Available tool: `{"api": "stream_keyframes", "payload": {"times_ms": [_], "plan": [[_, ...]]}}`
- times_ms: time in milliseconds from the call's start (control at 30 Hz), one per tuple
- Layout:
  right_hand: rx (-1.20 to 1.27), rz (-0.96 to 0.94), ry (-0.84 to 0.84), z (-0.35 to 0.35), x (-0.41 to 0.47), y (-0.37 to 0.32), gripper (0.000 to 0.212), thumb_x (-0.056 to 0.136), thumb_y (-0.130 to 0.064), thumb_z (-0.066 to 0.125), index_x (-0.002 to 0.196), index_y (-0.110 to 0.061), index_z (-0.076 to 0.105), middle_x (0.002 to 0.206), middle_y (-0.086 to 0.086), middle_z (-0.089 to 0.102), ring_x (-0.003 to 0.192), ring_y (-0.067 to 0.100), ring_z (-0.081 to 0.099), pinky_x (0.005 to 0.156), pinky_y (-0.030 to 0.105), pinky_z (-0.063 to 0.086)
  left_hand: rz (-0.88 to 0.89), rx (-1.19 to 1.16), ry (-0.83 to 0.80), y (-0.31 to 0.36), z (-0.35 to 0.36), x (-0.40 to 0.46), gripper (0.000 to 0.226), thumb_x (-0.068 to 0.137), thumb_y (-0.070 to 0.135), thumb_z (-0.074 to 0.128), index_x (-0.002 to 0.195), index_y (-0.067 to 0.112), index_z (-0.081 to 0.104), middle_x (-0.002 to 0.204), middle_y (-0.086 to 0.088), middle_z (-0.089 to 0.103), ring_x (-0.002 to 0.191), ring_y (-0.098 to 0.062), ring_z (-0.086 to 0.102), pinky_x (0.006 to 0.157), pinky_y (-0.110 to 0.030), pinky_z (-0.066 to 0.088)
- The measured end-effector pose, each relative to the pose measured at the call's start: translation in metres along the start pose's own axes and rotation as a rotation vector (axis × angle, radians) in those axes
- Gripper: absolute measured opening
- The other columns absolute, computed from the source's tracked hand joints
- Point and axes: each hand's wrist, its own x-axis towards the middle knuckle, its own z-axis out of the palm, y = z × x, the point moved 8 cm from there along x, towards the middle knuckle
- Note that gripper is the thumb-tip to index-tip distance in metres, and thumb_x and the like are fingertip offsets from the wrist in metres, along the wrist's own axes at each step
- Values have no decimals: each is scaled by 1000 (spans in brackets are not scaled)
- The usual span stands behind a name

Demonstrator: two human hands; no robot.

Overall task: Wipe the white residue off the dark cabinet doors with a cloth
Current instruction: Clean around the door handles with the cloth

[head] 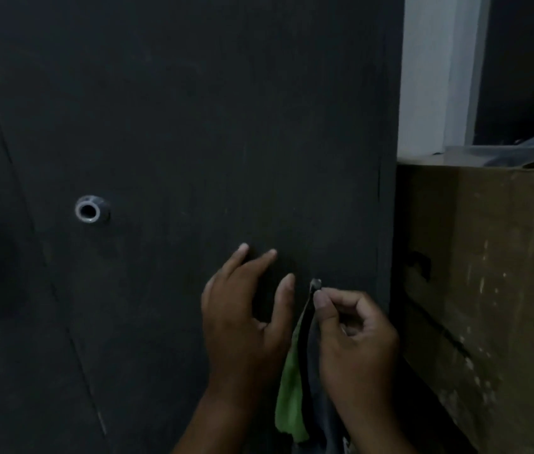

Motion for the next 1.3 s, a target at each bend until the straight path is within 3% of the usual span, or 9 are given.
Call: {"api": "stream_keyframes", "payload": {"times_ms": [133, 333, 467, 633, 867, 1000, 1100, 1200, 1300], "plan": [[171, 104, -16, 2, -29, -16, 16, 78, -46, 73, 88, -34, 77, 88, -8, 78, 83, 9, 75, 69, 29, 61, -351, -467, -221, 1, 9, -16, 14, 95, 34, 75, 93, 23, 84, 91, 9, 80, 90, -9, 76, 75, -28, 60], [256, 73, -57, 7, -28, -39, 18, 92, -21, 73, 87, -37, 79, 90, -10, 79, 88, 7, 76, 71, 16, 56, -573, -725, -297, 13, 4, -22, 29, 79, 26, 78, 107, 20, 83, 107, 5, 80, 105, -7, 74, 83, -14, 55], [327, 63, -288, 27, -20, -60, 23, 96, -22, 65, 97, -38, 82, 105, -7, 79, 105, 9, 73, 89, 24, 57, -646, -769, -212, 8, -7, -10, 25, 84, 11, 81, 108, 16, 82, 105, 0, 81, 103, -9, 75, 81, -15, 56], [208, -70, -564, 44, 1, -87, 39, 86, -19, 49, 102, -28, 83, 112, -4, 72, 117, 18, 65, 105, 44, 49, -583, -665, -61, 3, -24, 14, 17, 85, 6, 83, 99, 16, 83, 91, 3, 81, 89, -10, 78, 73, -17, 58], [-576, -619, -52, 31, 103, -126, 44, 95, -36, 54, 138, -29, 60, 141, 4, 47, 132, 27, 40, 105, 55, 41, -227, -204, 224, 8, -43, 73, 8, 83, 17, 87, 80, 21, 81, 77, 10, 75, 73, -4, 71, 69, -26, 57], [-839, -673, -153, 57, 127, -100, 61, 104, -46, 46, 161, -34, 27, 171, 5, 12, 156, 30, 8, 122, 56, 15, 79, 108, 196, 21, -26, 91, 6, 90, 13, 82, 85, 11, 82, 82, -1, 68, 74, -18, 64, 67, -30, 53], [-879, -733, -169, 64, 118, -71, 65, 107, -50, 32, 164, -36, 6, 173, 3, -8, 159, 27, -10, 127, 52, 1, 186, 239, 168, 21, -13, 73, 3, 91, 9, 82, 88, 10, 82, 81, -2, 63, 74, -14, 56, 68, -12, 41], [-896, -792, -154, 61, 109, -48, 66, 106, -51, 29, 165, -32, 6, 173, 7, -8, 159, 30, -10, 127, 56, 3, 202, 234, 138, 9, -10, 42, 8, 86, 6, 85, 93, 11, 82, 81, -2, 64, 73, -14, 57, 70, -6, 38], [-874, -860, -103, 58, 105, -39, 66, 105, -52, 31, 164, -27, 15, 173, 12, 3, 159, 33, -2, 127, 54, 5, 200, 239, 129, 5, -12, 37, 23, 82, -4, 85, 102, 7, 82, 86, -6, 73, 76, -22, 66, 70, -24, 51]]}}
